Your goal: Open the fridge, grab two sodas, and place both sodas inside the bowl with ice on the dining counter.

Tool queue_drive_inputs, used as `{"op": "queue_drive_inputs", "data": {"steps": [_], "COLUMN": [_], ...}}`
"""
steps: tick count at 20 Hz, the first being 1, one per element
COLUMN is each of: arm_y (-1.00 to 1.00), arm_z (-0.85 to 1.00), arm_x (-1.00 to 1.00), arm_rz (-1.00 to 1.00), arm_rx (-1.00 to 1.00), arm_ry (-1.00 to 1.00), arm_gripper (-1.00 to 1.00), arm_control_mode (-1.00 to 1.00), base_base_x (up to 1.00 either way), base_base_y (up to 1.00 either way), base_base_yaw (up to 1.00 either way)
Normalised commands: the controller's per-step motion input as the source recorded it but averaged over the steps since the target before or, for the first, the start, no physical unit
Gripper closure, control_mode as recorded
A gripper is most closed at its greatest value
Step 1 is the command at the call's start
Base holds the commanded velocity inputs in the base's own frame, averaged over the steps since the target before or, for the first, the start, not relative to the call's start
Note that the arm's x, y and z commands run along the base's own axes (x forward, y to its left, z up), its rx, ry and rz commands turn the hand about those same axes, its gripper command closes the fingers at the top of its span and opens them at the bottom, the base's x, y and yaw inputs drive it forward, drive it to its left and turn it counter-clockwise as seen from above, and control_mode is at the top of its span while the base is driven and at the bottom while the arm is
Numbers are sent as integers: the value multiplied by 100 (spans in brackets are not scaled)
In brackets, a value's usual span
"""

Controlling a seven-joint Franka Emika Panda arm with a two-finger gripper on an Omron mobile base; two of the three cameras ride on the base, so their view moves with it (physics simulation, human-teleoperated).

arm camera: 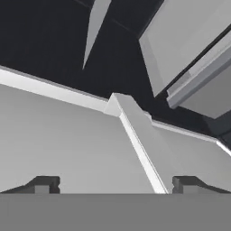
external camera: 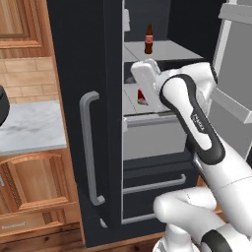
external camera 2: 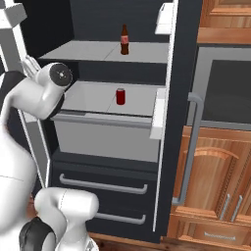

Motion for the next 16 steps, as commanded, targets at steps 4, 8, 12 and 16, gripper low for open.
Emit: {"op": "queue_drive_inputs", "data": {"steps": [4, 8, 12, 16], "arm_y": [76, 75, 76, 78], "arm_z": [6, 3, 2, 1], "arm_x": [0, -17, -13, -4], "arm_rz": [0, 2, 4, 6], "arm_rx": [7, 4, 2, 1], "arm_ry": [2, 0, 0, 2], "arm_gripper": [-100, -100, -100, -100], "arm_control_mode": [-100, -100, -100, -100], "base_base_x": [0, 0, 0, 0], "base_base_y": [0, 0, 0, 0], "base_base_yaw": [0, 0, 0, 0]}}
